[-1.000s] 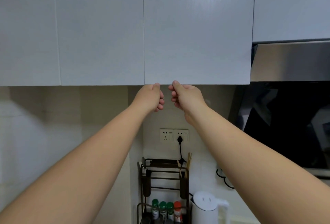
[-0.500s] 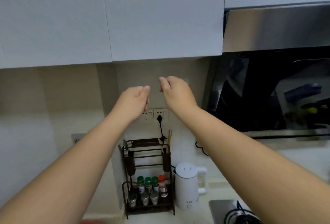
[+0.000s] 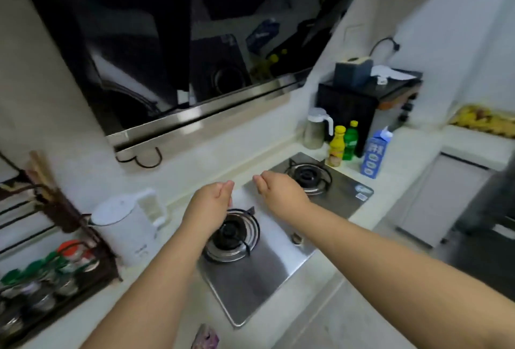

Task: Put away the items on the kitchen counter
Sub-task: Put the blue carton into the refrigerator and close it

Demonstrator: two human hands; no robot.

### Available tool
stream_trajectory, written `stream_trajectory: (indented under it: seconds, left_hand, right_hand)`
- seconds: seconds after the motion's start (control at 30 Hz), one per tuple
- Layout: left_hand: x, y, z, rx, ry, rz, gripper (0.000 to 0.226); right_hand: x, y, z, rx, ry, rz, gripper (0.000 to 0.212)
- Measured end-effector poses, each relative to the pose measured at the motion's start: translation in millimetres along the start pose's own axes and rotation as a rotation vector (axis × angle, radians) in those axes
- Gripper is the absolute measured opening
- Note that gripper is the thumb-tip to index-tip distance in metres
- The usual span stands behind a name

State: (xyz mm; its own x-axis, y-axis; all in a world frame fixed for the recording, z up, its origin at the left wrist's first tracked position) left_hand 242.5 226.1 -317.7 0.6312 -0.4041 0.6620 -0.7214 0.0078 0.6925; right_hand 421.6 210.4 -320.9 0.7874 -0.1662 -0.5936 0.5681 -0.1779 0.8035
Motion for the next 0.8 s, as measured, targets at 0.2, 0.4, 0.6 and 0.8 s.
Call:
stream_trajectory:
  seconds: [0.2,0.4,0.6,0.8]
  left_hand:
    - [58.8,-141.2,-63.9,-0.185,-0.011,0.089,0.051]
    - [136.0,-275.4,-135.3,-0.275,0.0,0.093,0.051]
    - [188.7,-385.4,-197.8,-0.331,-0.005,0.148,0.046]
    - [220.5,-457.5,-263.2,-0.318,-0.057,0.076,0.031]
  right_hand:
    - [130.6,47.8,-39.3,-0.001,-0.145,0.039,0.039]
    - [257.9,112.3,-98.8,0.056,-0.204,0.031,0.037]
    - [376.1,167.9,-157.5,0.087,-0.293,0.027,0.037]
    - [448.7,190.4,-215.3,0.094,-0.352,0.065,0.031]
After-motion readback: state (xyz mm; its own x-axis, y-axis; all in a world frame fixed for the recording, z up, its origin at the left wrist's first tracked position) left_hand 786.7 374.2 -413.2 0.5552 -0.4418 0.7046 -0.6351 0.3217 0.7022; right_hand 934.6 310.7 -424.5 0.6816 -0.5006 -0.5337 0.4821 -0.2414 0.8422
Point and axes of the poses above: each hand's wrist, its own z-axis away from the middle knuckle, its own y-axis out of the back of the hand, x = y × z, the point moved 3 cm from there along -z, towards the middle knuckle, and after that the axes turned 15 degrees about -y, right-handed, at the moved point
